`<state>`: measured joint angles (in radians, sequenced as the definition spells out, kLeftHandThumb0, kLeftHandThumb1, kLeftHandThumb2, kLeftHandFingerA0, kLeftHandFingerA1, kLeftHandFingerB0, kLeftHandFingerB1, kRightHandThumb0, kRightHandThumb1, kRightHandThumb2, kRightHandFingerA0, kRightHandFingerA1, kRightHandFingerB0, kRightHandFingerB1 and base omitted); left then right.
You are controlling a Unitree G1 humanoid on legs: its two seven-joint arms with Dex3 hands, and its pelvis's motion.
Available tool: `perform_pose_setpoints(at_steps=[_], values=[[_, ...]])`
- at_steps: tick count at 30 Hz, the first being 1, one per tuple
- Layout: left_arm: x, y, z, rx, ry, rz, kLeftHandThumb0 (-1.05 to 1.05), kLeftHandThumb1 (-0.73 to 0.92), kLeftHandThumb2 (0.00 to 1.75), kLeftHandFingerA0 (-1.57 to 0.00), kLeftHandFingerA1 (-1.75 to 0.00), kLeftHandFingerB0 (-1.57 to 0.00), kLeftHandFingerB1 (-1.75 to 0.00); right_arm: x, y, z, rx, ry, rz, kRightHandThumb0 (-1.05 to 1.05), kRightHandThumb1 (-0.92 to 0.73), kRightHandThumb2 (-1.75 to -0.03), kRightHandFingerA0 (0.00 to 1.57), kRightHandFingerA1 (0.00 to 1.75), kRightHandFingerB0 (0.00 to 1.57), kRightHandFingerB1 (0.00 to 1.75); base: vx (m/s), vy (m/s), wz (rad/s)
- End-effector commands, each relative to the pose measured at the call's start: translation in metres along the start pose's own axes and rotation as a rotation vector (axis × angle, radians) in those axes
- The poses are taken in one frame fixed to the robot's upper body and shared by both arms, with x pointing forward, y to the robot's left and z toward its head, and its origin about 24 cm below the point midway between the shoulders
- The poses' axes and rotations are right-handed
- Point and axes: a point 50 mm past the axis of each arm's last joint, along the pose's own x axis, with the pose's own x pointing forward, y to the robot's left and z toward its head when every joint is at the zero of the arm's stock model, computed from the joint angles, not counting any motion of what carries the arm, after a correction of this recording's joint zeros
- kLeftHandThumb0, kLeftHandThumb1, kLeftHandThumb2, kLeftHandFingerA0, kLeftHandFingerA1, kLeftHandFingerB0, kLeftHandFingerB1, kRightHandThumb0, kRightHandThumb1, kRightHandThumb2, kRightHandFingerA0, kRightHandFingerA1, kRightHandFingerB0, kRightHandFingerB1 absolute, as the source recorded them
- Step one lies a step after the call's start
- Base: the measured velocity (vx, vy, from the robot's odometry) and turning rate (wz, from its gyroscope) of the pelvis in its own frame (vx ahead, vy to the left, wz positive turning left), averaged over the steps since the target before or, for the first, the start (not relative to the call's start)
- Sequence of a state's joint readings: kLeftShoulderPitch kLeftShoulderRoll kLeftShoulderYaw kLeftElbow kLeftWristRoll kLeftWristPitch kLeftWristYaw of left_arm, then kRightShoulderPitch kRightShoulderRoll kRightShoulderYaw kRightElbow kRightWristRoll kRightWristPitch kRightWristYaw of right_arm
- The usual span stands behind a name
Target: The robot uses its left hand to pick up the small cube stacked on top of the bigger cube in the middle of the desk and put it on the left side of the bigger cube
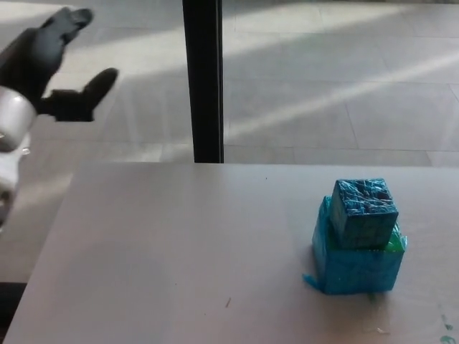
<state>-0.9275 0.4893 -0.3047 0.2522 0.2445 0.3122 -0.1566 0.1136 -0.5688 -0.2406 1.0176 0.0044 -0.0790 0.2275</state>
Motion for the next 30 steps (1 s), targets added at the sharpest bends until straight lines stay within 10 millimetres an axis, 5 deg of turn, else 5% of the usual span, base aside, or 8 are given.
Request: perform_pose_setpoints(at_steps=[1, 3, 4, 8, 11, 12, 18, 30], values=[[0.011, -0.03, 0.072, 0.195, -0.111, -0.096, -0.88, 0.62, 1.09, 0.0, -0.48, -0.09, -0.29, -0.001, -0.005, -0.002, -0.059, 0.011, -0.002, -0.77, -0.53, -0.94, 0.25, 1.24, 0.25, 1.05, 0.0, 0.0, 0.0], [0.015, -0.049, 0.096, 0.203, -0.161, -0.127, -0.95, 0.85, 0.65, -0.07, -0.46, -0.09, -0.29, 0.0, -0.006, 0.002, -0.035, 0.004, 0.003, -0.74, -0.52, -0.97, 0.22, 1.27, 0.26, 1.08, 0.0, 0.0, 0.0], [0.017, -0.054, 0.104, 0.204, -0.179, -0.138, -0.85, 0.6, 1.08, 0.0, -0.5, -0.07, -0.31, 0.0, -0.006, 0.002, -0.024, 0.004, 0.001, -0.73, -0.5, -0.96, 0.22, 1.26, 0.27, 1.07, 0.0, 0.0, 0.0], [0.024, -0.069, 0.137, 0.224, -0.259, -0.165, -0.98, 0.68, 1.12, -0.01, -0.54, 0.0, -0.38, 0.002, -0.006, 0.004, 0.001, -0.006, -0.001, -0.73, -0.5, -0.96, 0.29, 1.3, 0.27, 1.09, 0.0, 0.0, 0.0], [0.027, -0.076, 0.151, 0.228, -0.295, -0.178, -0.9, 0.64, 1.1, -0.07, -0.58, -0.04, -0.44, 0.001, -0.004, 0.002, 0.014, -0.007, -0.001, -0.72, -0.5, -0.96, 0.23, 1.27, 0.28, 1.1, 0.0, 0.0, 0.0], [0.026, -0.08, 0.16, 0.215, -0.313, -0.19, -0.96, 0.84, 0.66, -0.05, -0.55, -0.11, -0.35, 0.001, -0.004, 0.003, 0.004, -0.012, 0.006, -0.72, -0.5, -0.97, 0.26, 1.26, 0.27, 1.08, 0.0, 0.0, 0.0], [0.025, -0.098, 0.177, 0.233, -0.356, -0.243, -1.05, 0.69, 1.14, 0.0, -0.36, -0.09, -0.31, 0.001, -0.007, 0.004, -0.023, 0.006, 0.0, -0.74, -0.5, -1.0, 0.22, 1.32, 0.24, 1.11, 0.0, 0.0, 0.0], [0.02, -0.127, 0.187, 0.357, -0.287, -0.527, -1.05, 0.77, 0.75, 0.0, 0.0, 0.0, -0.03, 0.005, -0.007, 0.012, -0.007, -0.001, 0.0, -0.72, -0.49, -0.97, 0.19, 1.32, 0.26, 1.12, 0.0, 0.0, 0.0]])
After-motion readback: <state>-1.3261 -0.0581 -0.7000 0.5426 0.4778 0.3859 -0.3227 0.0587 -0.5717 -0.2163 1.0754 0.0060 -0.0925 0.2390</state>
